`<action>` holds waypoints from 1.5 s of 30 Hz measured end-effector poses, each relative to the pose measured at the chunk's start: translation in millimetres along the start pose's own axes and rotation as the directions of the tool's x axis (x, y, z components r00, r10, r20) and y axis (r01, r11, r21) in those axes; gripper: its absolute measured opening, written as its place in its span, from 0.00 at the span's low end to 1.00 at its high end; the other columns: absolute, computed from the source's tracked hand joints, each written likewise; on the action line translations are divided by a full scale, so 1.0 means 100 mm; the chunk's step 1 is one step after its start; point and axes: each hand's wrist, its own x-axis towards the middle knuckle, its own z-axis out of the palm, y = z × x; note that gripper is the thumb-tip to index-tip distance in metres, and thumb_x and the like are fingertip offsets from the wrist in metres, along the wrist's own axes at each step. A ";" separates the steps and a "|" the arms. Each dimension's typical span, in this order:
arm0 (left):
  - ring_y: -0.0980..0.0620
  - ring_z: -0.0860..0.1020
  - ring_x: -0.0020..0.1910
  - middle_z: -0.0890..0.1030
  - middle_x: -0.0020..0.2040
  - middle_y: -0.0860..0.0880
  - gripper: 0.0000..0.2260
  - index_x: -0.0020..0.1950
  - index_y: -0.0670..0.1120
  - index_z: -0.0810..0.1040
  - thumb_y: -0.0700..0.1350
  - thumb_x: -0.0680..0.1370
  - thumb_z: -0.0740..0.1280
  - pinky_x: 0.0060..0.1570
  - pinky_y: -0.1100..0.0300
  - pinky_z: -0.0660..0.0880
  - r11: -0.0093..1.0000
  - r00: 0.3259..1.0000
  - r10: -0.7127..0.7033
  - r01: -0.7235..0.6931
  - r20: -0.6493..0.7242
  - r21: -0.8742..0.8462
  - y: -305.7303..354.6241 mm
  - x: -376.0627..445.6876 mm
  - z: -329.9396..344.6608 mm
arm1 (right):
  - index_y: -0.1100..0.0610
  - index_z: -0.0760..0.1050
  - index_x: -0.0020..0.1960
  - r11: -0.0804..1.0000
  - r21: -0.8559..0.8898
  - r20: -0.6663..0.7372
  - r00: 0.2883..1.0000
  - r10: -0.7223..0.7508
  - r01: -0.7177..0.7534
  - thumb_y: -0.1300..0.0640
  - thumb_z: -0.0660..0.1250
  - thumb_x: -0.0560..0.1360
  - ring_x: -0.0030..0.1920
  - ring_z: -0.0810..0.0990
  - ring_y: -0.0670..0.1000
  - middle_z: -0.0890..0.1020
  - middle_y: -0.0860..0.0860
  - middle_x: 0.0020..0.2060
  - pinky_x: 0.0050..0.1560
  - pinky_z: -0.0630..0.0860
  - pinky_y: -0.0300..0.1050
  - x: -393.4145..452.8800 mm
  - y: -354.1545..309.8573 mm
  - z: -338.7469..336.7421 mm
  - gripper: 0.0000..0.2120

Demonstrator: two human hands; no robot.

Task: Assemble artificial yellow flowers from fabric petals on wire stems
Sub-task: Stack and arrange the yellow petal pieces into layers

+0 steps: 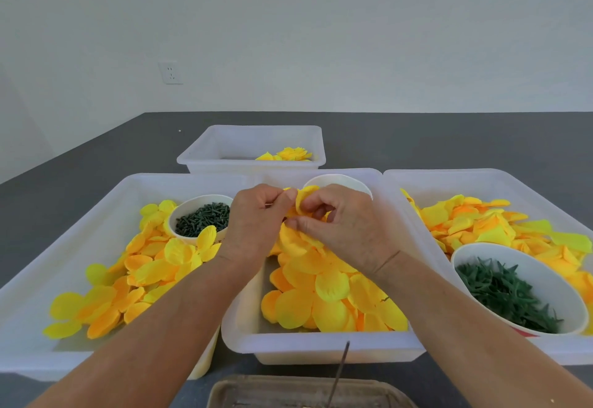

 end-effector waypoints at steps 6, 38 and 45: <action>0.46 0.74 0.38 0.76 0.42 0.34 0.09 0.41 0.39 0.80 0.42 0.78 0.65 0.40 0.52 0.71 0.997 0.995 0.042 -0.036 0.089 -0.068 0.05 -0.04 0.00 | 0.55 0.79 0.35 0.993 0.111 -0.094 0.994 0.061 -0.050 0.59 0.72 0.71 0.29 0.72 0.41 0.78 0.46 0.28 0.32 0.71 0.33 0.01 0.02 -0.03 0.06; 0.59 0.71 0.31 0.79 0.41 0.49 0.14 0.44 0.45 0.84 0.50 0.63 0.77 0.34 0.62 0.70 0.950 0.974 0.211 -0.224 0.079 0.216 -0.02 -0.03 0.03 | 0.51 0.72 0.20 0.787 0.494 0.088 0.921 0.378 -0.370 0.57 0.74 0.69 0.21 0.74 0.43 0.76 0.48 0.20 0.22 0.69 0.32 0.04 -0.03 -0.12 0.21; 0.56 0.74 0.34 0.79 0.40 0.46 0.04 0.39 0.52 0.82 0.43 0.68 0.74 0.38 0.58 0.74 0.997 0.986 0.074 -0.068 0.147 -0.047 0.00 0.00 0.00 | 0.55 0.72 0.27 0.698 0.587 0.179 0.906 0.383 -0.411 0.48 0.73 0.63 0.25 0.73 0.45 0.79 0.51 0.26 0.27 0.72 0.36 0.06 -0.05 -0.13 0.14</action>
